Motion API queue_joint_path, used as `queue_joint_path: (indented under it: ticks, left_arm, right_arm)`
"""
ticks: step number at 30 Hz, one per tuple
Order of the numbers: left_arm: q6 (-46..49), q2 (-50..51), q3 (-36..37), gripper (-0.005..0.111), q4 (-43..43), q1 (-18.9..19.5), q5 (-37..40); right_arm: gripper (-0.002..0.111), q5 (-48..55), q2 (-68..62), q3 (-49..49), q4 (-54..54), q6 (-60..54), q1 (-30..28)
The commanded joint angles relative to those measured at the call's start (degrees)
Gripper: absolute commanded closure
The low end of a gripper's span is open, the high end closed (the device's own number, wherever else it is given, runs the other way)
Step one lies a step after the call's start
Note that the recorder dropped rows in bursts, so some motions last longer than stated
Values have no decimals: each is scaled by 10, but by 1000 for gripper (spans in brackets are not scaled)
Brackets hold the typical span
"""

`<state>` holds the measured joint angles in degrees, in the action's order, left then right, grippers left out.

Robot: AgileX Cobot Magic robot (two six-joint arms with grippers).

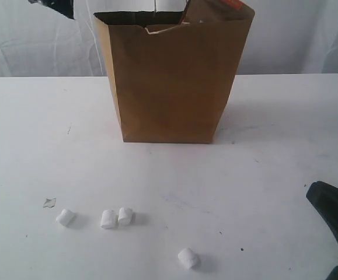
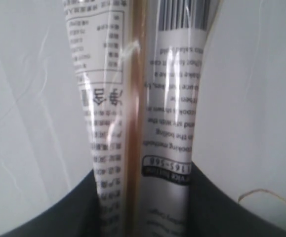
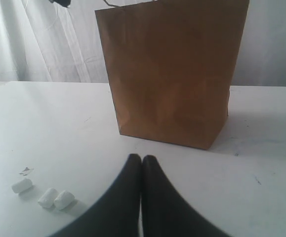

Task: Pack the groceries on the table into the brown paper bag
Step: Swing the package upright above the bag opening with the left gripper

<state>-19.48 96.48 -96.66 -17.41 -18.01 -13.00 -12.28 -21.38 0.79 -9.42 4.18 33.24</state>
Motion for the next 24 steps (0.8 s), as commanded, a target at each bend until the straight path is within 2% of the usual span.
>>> queue_joint_path:
  ticks: [1, 5, 8, 10, 13, 20, 24]
  left_arm:
    - [-195, 16, -41, 107, -131, 35, -136]
    - [-299, 29, -42, 107, -144, 85, -210]
    - [-399, 44, -48, 107, -174, 121, -302]
    - [-493, 69, -68, 107, -224, 142, -379]
    - [-517, 91, -88, 107, -235, 146, -433]
    - [-582, 147, -142, 107, -278, 146, -486]
    - [-617, 179, -168, 107, -341, 140, -522]
  right_arm:
    - [108, -2, 4, -3, 0, 1, -3]
    - [108, -2, 4, -3, 0, 1, -3]
    - [108, -2, 4, -3, 0, 1, -3]
    - [108, -2, 4, -3, 0, 1, -3]
    - [108, -2, 4, -3, 0, 1, -3]
    - [108, -2, 4, -3, 0, 1, -3]
    - [108, -2, 4, -3, 0, 1, -3]
